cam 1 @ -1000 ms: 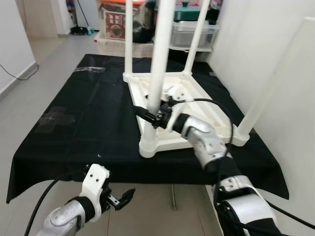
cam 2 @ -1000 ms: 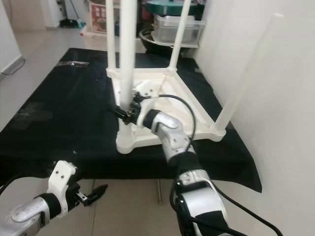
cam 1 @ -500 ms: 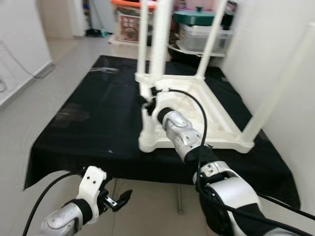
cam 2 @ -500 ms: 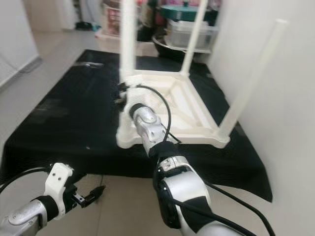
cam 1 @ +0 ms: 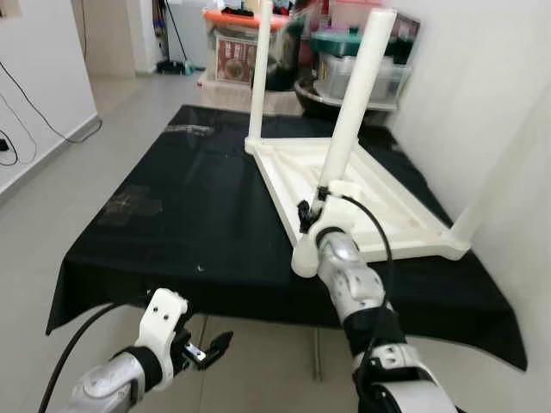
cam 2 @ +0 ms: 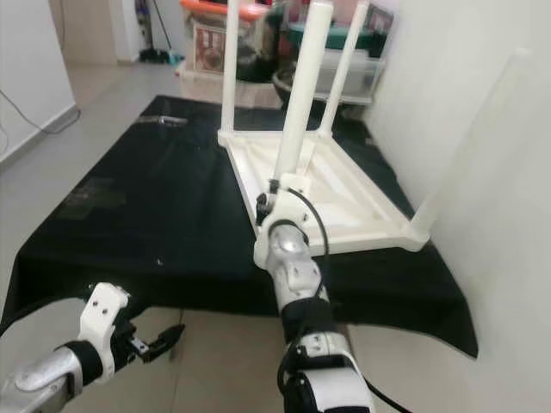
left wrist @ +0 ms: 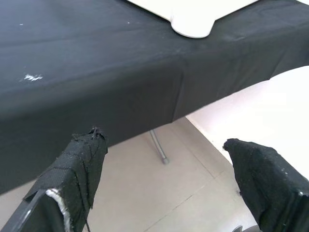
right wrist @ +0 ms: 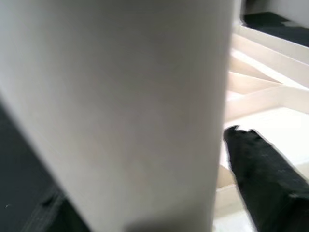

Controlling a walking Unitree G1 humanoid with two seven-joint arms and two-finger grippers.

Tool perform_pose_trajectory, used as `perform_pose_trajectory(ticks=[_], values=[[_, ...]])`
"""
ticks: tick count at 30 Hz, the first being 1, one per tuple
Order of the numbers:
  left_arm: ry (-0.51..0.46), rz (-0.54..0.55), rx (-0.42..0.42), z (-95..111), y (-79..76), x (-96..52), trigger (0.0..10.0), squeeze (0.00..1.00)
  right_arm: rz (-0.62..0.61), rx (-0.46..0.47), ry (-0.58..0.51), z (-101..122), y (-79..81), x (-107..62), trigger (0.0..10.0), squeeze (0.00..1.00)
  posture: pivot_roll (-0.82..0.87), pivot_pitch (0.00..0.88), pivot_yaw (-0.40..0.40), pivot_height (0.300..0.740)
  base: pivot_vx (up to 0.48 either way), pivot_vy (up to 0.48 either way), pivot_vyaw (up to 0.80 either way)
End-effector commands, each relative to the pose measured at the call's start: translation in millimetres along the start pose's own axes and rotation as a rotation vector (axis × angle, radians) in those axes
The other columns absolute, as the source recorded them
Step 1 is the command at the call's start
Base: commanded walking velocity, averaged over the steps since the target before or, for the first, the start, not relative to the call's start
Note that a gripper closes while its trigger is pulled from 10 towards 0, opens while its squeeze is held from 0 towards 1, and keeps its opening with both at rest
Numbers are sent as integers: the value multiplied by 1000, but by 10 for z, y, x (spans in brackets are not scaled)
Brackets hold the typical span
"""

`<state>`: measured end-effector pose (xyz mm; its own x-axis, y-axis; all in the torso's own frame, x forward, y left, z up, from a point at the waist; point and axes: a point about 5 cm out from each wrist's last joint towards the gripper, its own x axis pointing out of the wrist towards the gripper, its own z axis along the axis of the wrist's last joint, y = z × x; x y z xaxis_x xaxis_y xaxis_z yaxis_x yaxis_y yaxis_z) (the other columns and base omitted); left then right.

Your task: Building children table

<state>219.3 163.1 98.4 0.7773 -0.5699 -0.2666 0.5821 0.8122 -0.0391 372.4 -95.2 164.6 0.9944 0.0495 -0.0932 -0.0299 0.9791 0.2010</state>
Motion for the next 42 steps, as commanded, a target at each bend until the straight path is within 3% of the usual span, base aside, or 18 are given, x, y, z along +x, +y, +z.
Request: perform_pose_trajectory(ticks=[1, 2, 3, 4, 6, 19, 20, 21, 24, 26, 27, 28, 29, 30, 33, 37, 38, 42], values=[[12, -18, -1, -9, -17, 29, 10000, 0, 166, -5, -91, 301, 161, 36, 10000, 1000, 96, 0, -91, 740, 0, 0, 0], [9, -18, -1, -2, -15, 44, 10000, 0, 304, 5, -101, 442, 222, 74, 10000, 761, 98, 0, -92, 740, 0, 0, 0], [9, -18, -1, -2, -15, 44, 10000, 0, 304, 5, -101, 442, 222, 74, 10000, 761, 98, 0, -92, 740, 0, 0, 0], [6, -17, 1, 4, -14, 55, 10000, 0, 442, 24, -107, 576, 253, 102, 10000, 0, 103, 0, -97, 740, 0, 0, 0], [-1, -17, -1, 12, -18, 50, 10000, 0, 674, 36, -142, 783, 252, 56, 10000, 0, 109, 0, -99, 740, 0, 0, 0], [-2, -8, 9, 24, 10, 60, 10000, 0, 976, -209, -81, 499, 521, 24, 10000, 0, 148, 0, -117, 740, 0, 0, 0], [-6, -5, 10, 36, 11, 56, 10000, 0, 995, -243, -64, 401, 612, 17, 0, 0, 159, 0, -121, 740, 0, 0, 0], [-6, -5, 10, 36, 11, 56, 10000, 0, 995, -243, -64, 401, 612, 17, 0, 0, 159, 0, -121, 740, 0, 0, 0], [9, 0, 4, -8, 0, -6, 10000, 0, 519, -287, 88, 183, 452, 238, 0, 0, 145, 0, -114, 740, 0, 0, 0], [9, 0, 4, -8, 0, -6, 10000, 0, 519, -287, 88, 183, 452, 238, 0, 0, 145, 0, -114, 740, 0, 0, 0], [12, 1, 3, -18, 1, -10, 10000, 0, 392, -271, 114, 158, 348, 274, 0, 0, 145, 0, -114, 740, 0, 0, 0], [12, -2, 4, -14, 2, 11, 10000, 0, 91, -143, 78, 161, 18, 307, 0, 0, 135, 0, -109, 740, 0, 0, 0], [12, -2, 4, -14, 2, 11, 10000, 0, 91, -143, 78, 161, 18, 307, 0, 0, 135, 0, -109, 740, 0, 0, 0], [12, -4, 6, -10, 0, 30, 10000, 0, -148, -64, 73, 120, -266, 282, 0, 0, 136, 0, -110, 740, 0, 0, 0], [2, -8, -1, 13, -7, 44, 10000, 0, -391, 33, 95, -8, -533, 150, 0, 0, 132, 0, -103, 740, 0, 0, 0], [5, -13, -7, 3, -18, 31, 10000, 0, -365, 37, 65, -28, -398, 26, 0, 0, 121, 0, -97, 740, 0, 0, 0], [10, -17, -8, -10, -23, 25, 10000, 0, -328, 45, 49, -16, -293, -32, 10000, 0, 111, 0, -95, 740, 0, 0, 0], [15, -23, -7, -17, -23, 46, 10000, 0, -184, 63, 51, 12, -35, -89, 10000, 0, 104, 0, -89, 740, 0, 0, 0]])
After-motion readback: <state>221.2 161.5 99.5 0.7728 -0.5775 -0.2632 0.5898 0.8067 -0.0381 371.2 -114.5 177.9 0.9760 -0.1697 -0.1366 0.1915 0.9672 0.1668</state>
